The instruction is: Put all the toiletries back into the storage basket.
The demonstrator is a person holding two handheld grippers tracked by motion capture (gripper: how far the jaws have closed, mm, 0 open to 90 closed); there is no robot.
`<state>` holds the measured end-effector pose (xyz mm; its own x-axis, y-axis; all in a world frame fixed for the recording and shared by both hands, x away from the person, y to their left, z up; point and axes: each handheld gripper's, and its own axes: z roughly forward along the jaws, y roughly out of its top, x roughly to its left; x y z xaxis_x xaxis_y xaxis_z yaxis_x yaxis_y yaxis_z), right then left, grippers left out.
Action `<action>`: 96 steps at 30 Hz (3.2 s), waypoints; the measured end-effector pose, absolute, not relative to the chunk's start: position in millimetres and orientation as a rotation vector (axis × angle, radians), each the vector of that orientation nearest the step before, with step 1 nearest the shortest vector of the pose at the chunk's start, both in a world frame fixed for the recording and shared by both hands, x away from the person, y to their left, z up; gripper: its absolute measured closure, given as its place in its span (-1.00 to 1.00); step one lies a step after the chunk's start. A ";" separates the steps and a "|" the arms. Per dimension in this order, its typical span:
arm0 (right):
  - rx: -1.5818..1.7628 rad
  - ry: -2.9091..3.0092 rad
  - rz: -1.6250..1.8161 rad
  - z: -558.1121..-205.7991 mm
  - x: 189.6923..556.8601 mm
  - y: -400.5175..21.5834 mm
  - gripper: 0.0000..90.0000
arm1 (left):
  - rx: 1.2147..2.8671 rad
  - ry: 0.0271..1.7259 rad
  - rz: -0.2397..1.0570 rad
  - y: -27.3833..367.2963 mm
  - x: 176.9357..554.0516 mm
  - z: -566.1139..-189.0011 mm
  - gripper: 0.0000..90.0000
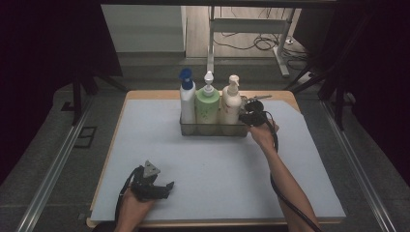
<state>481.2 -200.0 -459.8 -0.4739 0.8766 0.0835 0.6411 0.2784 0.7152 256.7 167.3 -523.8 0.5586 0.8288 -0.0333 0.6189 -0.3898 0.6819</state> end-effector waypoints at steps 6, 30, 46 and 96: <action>1.368 2.240 1.007 -461.2 479.5 -194.1 0.99 | 2.140 1.155 0.415 167.4 256.7 -523.8 -0.73; 1.367 2.238 0.983 -463.4 473.7 -180.4 0.99 | 2.143 1.155 0.415 167.4 257.1 -523.6 -0.73; 1.302 2.202 0.986 -454.1 464.0 -192.5 0.38 | 2.141 1.155 0.416 167.3 256.9 -523.7 -0.73; 1.014 2.324 1.070 -413.9 386.8 -229.0 -1.00 | 2.139 1.156 0.417 167.2 256.6 -523.8 -0.73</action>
<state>386.8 -229.0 -413.9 -0.6639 0.7464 -0.0450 0.4509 0.4477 0.7722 256.6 167.2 -523.8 0.5583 0.8291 -0.0315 0.6180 -0.3902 0.6826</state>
